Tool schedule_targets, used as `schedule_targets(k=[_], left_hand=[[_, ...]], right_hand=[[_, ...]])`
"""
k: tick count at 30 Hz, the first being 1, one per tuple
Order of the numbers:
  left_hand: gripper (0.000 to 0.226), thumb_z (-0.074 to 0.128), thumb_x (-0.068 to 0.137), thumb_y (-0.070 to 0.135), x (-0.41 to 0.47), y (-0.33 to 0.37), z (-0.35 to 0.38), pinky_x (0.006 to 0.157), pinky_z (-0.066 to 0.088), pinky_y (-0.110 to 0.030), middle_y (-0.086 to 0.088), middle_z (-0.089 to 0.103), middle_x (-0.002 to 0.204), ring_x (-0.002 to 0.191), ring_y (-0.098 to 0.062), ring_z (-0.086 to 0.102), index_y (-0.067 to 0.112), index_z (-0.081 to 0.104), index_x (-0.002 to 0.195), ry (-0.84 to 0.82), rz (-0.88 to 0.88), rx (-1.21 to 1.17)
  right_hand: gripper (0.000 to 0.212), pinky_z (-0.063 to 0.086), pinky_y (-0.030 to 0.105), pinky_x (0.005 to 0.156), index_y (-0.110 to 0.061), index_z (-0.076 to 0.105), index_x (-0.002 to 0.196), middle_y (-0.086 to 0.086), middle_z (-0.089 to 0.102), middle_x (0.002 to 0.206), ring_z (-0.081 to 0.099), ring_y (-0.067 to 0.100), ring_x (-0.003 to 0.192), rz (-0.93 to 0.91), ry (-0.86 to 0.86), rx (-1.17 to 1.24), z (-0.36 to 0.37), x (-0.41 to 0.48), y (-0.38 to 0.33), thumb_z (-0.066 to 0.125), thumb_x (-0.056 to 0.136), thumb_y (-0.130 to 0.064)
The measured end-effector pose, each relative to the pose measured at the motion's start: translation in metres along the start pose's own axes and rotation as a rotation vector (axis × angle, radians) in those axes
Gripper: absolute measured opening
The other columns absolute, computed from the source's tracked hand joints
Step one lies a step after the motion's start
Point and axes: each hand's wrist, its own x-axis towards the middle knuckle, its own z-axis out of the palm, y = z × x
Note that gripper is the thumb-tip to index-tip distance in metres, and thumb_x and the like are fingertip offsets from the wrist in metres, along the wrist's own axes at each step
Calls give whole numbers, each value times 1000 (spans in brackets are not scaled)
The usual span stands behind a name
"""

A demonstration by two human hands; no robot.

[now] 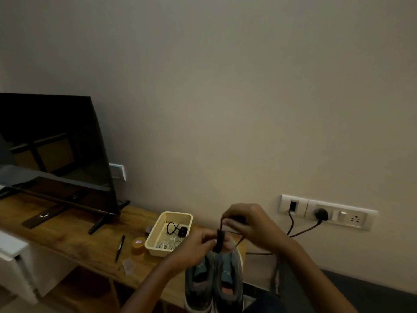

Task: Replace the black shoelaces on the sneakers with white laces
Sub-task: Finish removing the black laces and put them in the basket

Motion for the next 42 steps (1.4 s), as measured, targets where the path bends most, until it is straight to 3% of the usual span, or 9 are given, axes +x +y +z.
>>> schedule_targets(k=[3,6,11,15,18,22,26,33,42], left_hand=[[23,50,96,23,-11,17,-1,52,39,-14,2,71,108,99,-10,64,16,62,114,-130,-27,-138],[29,55,91,26,-13,22,-3,46,30,-14,-6,70,110,103,-16,65,13,62,116,-54,-41,-348],[23,52,95,14,-1,0,8,51,36,-17,-9,71,108,107,-31,60,10,64,114,170,-70,-464],[23,43,97,1,6,-1,8,63,48,-20,-7,73,99,96,-16,69,4,62,109,322,-78,-500],[22,48,94,2,5,1,11,63,47,-9,1,73,90,81,-3,68,4,63,110,242,-59,-329],[28,40,98,2,-2,4,17,69,44,-10,5,67,93,81,4,63,15,64,102,125,-20,-118],[31,30,102,10,-8,7,10,62,48,-21,1,65,86,79,-5,62,15,60,106,62,-65,-219],[36,28,101,10,-10,0,15,48,36,-21,1,54,54,49,-8,49,6,59,84,217,-141,-412],[44,34,95,7,-19,2,35,39,28,-20,-2,41,38,32,-13,38,6,51,54,532,-246,-473]], right_hand=[[11,49,21,65,-7,73,89,-7,67,81,62,5,73,80,103,97,2,10,26,66,85,-14],[13,42,19,58,-7,72,83,-7,63,69,55,0,60,237,131,261,26,-6,42,62,88,-13],[21,40,13,68,-16,68,95,-17,62,71,57,-7,71,349,44,310,74,-42,33,52,92,-3],[24,37,10,65,-19,66,111,-19,58,85,53,-9,74,246,-151,134,70,-48,19,48,95,-13],[22,47,25,75,-24,66,104,-5,66,99,58,5,85,119,-134,-86,49,-39,8,49,91,-23],[18,52,36,64,-18,72,86,-2,64,80,60,13,72,29,73,-165,28,-14,13,59,79,-29],[7,49,18,65,-16,76,83,-1,64,85,61,9,79,128,134,270,30,-6,24,73,78,-12],[18,54,22,68,2,69,98,15,72,78,69,17,73,485,243,990,60,-29,4,55,86,5],[32,55,24,70,-21,73,78,2,74,75,71,14,75,459,281,706,74,-41,-14,61,82,8]])
